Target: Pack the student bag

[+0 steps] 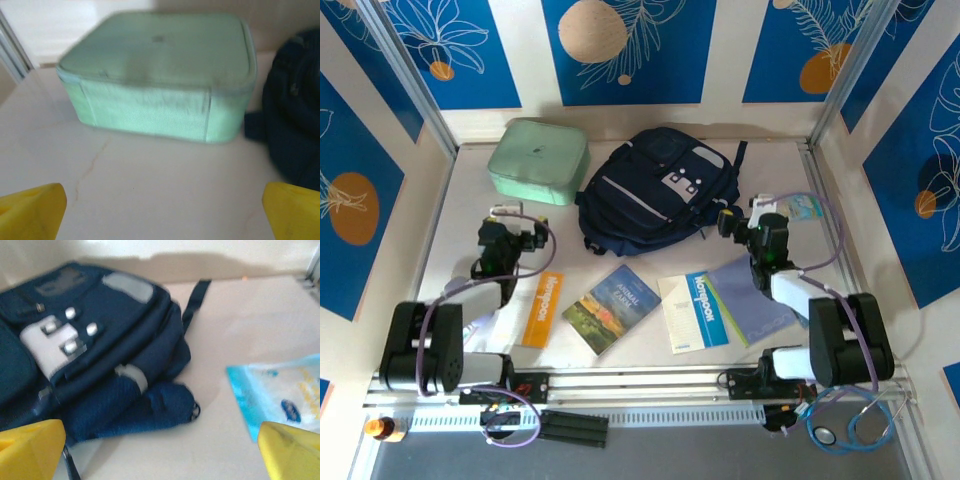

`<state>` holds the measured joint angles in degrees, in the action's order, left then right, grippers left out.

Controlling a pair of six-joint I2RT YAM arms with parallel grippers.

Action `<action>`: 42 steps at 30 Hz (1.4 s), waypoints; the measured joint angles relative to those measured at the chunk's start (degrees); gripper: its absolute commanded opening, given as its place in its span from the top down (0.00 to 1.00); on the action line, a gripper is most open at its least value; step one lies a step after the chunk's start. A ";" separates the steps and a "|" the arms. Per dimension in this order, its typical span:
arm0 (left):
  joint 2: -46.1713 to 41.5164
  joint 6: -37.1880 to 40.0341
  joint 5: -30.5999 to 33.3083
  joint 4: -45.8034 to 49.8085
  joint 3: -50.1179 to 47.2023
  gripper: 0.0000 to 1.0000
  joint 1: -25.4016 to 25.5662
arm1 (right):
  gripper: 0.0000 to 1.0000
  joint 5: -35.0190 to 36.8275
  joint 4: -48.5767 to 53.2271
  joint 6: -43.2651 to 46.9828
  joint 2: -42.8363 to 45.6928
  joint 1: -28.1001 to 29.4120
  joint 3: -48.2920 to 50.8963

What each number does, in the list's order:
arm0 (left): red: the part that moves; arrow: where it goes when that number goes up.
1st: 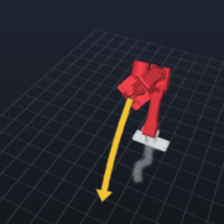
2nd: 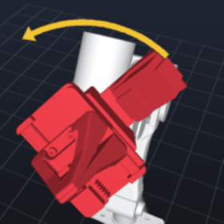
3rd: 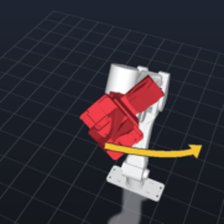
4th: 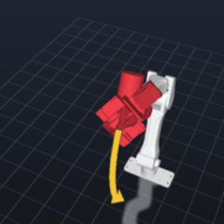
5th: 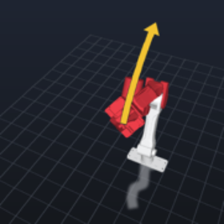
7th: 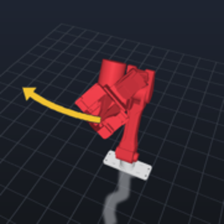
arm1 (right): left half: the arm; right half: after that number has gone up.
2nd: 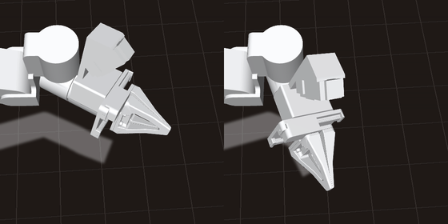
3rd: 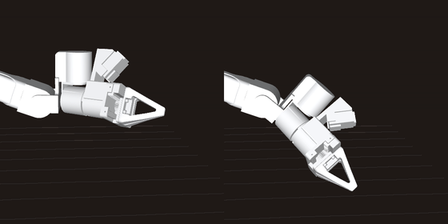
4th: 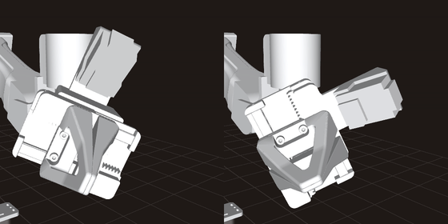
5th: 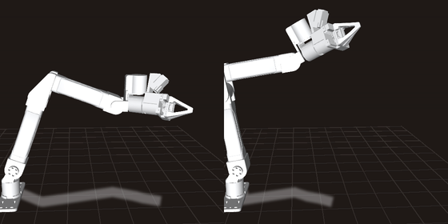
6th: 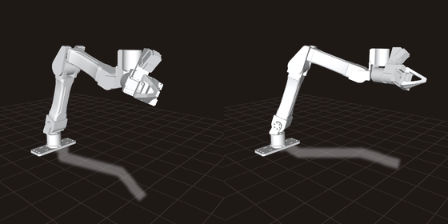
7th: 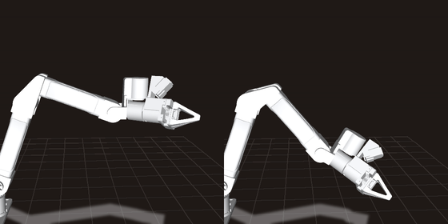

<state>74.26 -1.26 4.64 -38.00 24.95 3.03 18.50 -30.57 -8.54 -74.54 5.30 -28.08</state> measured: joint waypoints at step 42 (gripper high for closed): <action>24.85 -49.70 -16.65 23.06 26.97 0.00 25.33 | 0.87 -26.05 45.35 -34.88 -35.04 -2.64 -42.12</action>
<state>99.11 -50.96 -12.01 -14.94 51.92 28.36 -7.55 14.79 -43.42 -109.58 2.66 -70.19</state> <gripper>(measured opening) 0.998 0.178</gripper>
